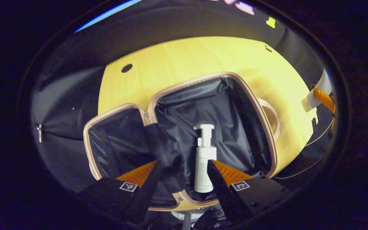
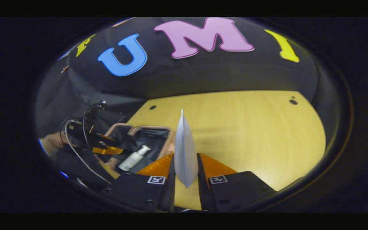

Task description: First open the suitcase, pack the skin care products into it, and then close the suitcase.

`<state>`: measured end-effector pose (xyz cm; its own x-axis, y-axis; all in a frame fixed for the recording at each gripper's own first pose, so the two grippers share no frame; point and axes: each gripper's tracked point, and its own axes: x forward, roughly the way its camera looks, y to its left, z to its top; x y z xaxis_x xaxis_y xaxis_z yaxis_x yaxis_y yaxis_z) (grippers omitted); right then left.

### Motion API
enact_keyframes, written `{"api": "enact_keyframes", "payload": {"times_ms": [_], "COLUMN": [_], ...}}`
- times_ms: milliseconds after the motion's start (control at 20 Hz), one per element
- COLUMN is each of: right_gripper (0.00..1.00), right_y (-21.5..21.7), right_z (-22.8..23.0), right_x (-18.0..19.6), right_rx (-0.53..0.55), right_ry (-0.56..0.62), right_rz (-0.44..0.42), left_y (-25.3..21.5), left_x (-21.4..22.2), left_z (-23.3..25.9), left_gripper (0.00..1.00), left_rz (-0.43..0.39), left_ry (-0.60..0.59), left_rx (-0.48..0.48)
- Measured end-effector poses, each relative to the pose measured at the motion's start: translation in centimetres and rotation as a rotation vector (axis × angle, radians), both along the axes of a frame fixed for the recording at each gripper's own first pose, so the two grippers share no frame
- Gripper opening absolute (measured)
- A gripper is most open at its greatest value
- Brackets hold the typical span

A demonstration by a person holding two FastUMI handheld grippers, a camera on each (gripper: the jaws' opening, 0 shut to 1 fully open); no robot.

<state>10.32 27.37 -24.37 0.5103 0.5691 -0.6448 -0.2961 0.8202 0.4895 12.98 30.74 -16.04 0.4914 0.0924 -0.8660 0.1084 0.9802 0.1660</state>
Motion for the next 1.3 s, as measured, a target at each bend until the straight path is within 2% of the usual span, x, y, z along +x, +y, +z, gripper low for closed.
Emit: {"api": "enact_keyframes", "payload": {"times_ms": [100, 200, 250, 300, 400, 550, 600, 750, 800, 850, 950, 1000, 1100, 1150, 1250, 1300], "right_gripper": [0.35, 0.35, 0.31, 0.35, 0.35, 0.35, 0.27, 0.28, 0.36, 0.39, 0.40, 0.36, 0.53, 0.53, 0.88, 0.95], "right_y": [4.7, 9.0, 10.7, 12.0, 13.2, 13.9, 13.9, 14.7, 14.5, 14.4, 13.8, 14.2, 15.4, 15.5, 15.1, 14.3], "right_z": [-0.1, -1.3, -3.0, -4.9, -8.9, -13.6, -14.8, -16.6, -16.7, -17.0, -17.7, -17.1, -15.8, -14.8, -13.0, -12.4], "right_x": [-1.2, -3.3, -4.6, -5.5, -7.2, -9.2, -9.5, -9.7, -9.5, -9.4, -8.9, -8.9, -8.7, -8.3, -7.7, -7.0], "right_rx": [0.092, 0.127, 0.120, 0.107, 0.032, -0.123, -0.163, -0.196, -0.208, -0.218, -0.249, -0.237, -0.209, -0.207, -0.214, -0.229], "right_ry": [0.105, 0.192, 0.243, 0.294, 0.441, 0.584, 0.625, 0.699, 0.729, 0.751, 0.760, 0.769, 0.760, 0.745, 0.655, 0.570], "right_rz": [0.057, 0.141, 0.199, 0.238, 0.272, 0.272, 0.259, 0.165, 0.129, 0.100, 0.058, 0.052, 0.059, 0.057, 0.059, 0.066], "left_y": [1.5, 3.9, 5.7, 7.6, 11.3, 15.7, 17.1, 21.2, 22.7, 24.3, 26.8, 27.7, 29.0, 29.3, 30.4, 31.5], "left_x": [-0.7, -2.1, -2.9, -3.9, -6.2, -8.7, -9.3, -11.2, -12.1, -12.9, -13.0, -13.1, -12.8, -12.6, -12.4, -12.9], "left_z": [1.8, 3.1, 3.5, 3.6, 3.6, 3.9, 4.1, 3.7, 3.5, 3.4, 2.7, 2.6, 1.5, 1.0, 0.3, 0.6], "left_gripper": [0.90, 0.90, 0.90, 0.90, 0.90, 0.89, 0.89, 0.89, 0.89, 0.89, 0.89, 0.89, 0.89, 0.89, 0.89, 0.89], "left_rz": [0.088, 0.165, 0.211, 0.259, 0.368, 0.466, 0.490, 0.581, 0.626, 0.668, 0.710, 0.712, 0.698, 0.693, 0.703, 0.731], "left_ry": [-0.106, -0.175, -0.197, -0.210, -0.216, -0.250, -0.265, -0.281, -0.268, -0.256, -0.248, -0.252, -0.244, -0.238, -0.216, -0.202], "left_rx": [-0.078, -0.135, -0.136, -0.137, -0.150, -0.163, -0.156, -0.140, -0.132, -0.125, -0.102, -0.080, -0.051, -0.045, -0.019, 0.025]}}
